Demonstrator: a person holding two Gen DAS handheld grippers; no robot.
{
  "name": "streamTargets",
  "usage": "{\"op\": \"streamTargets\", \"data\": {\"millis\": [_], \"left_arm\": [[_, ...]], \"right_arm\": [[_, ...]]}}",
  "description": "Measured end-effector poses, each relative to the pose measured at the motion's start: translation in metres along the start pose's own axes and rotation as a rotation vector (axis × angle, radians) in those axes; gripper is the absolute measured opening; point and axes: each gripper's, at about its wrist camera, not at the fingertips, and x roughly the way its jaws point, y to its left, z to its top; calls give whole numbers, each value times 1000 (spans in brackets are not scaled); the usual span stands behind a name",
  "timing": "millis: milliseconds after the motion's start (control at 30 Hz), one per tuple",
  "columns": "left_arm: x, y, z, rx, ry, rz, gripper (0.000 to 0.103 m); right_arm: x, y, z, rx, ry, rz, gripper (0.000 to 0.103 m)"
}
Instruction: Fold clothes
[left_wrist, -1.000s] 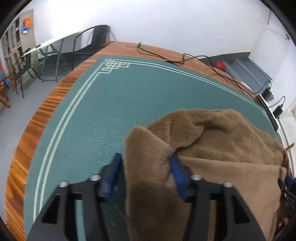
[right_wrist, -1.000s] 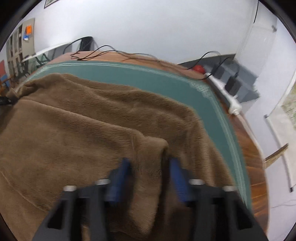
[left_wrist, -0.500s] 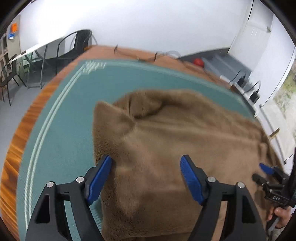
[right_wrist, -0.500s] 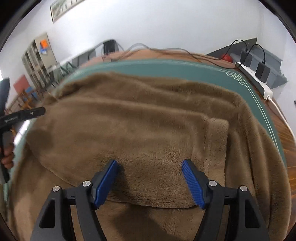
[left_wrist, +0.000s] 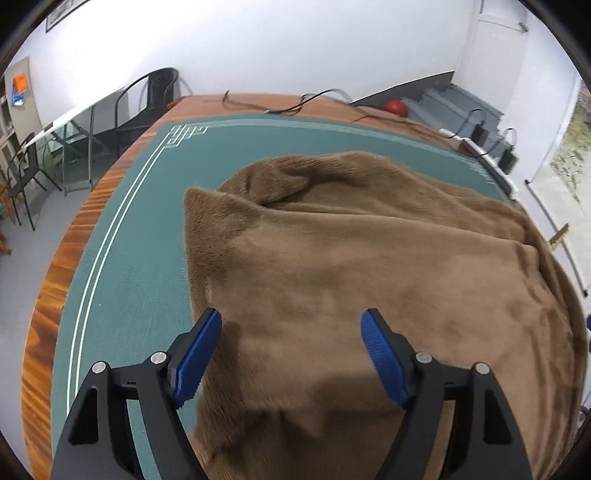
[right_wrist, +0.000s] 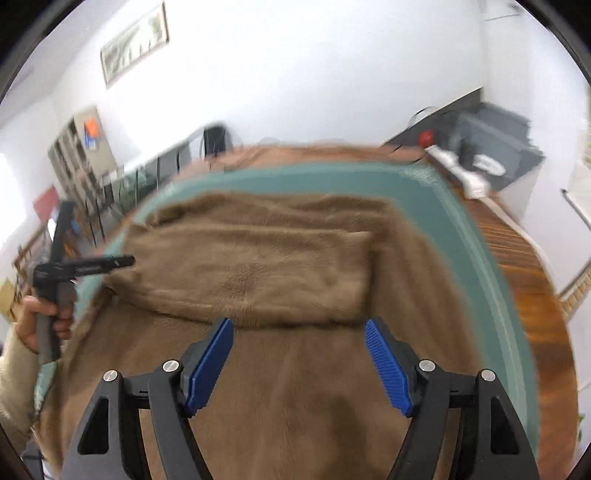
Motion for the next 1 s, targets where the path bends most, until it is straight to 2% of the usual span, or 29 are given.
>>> {"op": "streamTargets", "data": {"millis": [100,200,300,400,467,600,767,833,900,1000], "left_arm": [[-24,-23,-7,37,-21,-63,81],[-47,-56,-18,94,-32,-137,81],[-63,-91,-30,150,-24,-210,81],[-72,-122,-43,198,-3,-269,81],[-77,-140,-51,224,10,-292,81],[-79,-172,-64,274,28,-293,81],[-81,-196,-77,301,51,-292,81],[-78,-204,-80,301,66,-298,81],[-75,-211,-85,302,83,-305,81],[-73,-218,-90,311,103,-311,81]], "right_arm": [[-69,-22,-27,56,-99,-41,76],[-124,-32,-57,65,-156,-117,76],[-163,-36,-93,50,-175,-193,76],[-189,-41,-136,58,-170,-208,76],[-199,-49,-166,101,-150,-195,76],[-217,-62,-218,160,-137,-196,75],[-222,-67,-260,233,-105,-108,75],[-218,-68,-270,252,-93,-96,70],[-209,-71,-275,276,-87,-80,55],[-203,-72,-277,290,-90,-36,46]]}}
